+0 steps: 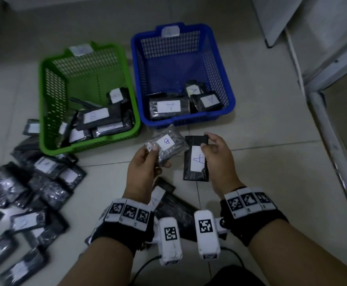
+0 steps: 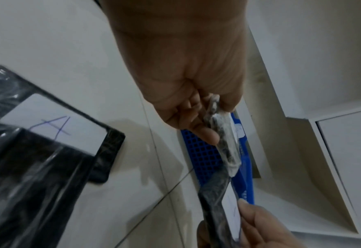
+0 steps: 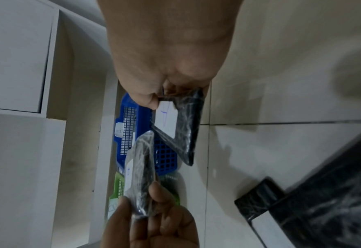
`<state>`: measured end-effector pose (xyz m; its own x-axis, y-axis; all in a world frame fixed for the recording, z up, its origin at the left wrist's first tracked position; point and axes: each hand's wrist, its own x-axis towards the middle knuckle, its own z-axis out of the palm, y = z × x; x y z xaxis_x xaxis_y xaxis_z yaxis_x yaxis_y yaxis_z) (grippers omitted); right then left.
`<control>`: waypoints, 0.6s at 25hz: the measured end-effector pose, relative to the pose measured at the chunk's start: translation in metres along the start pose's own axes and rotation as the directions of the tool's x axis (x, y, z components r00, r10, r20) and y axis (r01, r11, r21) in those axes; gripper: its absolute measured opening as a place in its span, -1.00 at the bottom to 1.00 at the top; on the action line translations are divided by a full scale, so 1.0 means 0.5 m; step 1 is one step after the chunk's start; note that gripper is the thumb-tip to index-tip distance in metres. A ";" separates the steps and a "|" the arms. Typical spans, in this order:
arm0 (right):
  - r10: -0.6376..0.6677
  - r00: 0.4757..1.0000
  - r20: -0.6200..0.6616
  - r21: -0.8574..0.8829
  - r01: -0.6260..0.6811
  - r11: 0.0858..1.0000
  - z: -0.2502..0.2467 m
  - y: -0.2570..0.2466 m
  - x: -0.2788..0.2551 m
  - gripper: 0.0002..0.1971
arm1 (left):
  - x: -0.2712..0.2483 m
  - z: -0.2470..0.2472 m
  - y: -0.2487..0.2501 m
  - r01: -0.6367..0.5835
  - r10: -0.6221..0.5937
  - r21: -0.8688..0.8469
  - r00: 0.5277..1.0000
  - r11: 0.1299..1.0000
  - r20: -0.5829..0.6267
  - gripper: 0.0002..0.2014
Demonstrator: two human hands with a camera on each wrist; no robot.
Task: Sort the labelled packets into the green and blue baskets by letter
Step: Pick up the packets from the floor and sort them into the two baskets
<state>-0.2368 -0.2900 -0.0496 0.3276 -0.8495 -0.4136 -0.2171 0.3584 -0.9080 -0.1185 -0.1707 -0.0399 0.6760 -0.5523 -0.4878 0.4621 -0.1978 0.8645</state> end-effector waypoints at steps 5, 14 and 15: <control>-0.040 0.996 0.079 0.059 0.036 0.998 0.081 -0.046 0.015 -0.57 | 0.042 -0.066 0.076 -0.156 0.155 0.004 0.982 0.988 -0.104 -0.82; -0.137 0.990 -0.035 0.062 0.139 0.988 0.178 -0.110 0.067 -0.74 | 0.190 -0.081 0.190 -0.313 0.415 0.330 0.855 0.891 -0.311 -0.69; -0.136 0.990 -0.040 0.057 0.138 0.989 0.186 -0.120 0.078 -0.79 | 0.193 -0.087 0.195 -0.329 0.435 0.318 0.820 0.889 -0.371 -0.65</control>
<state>-0.1256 -0.3084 -0.0175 0.3165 -0.9052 -0.2835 -0.1168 0.2594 -0.9587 0.0168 -0.2081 -0.0082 0.9685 -0.2392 -0.0688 0.0065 -0.2517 0.9678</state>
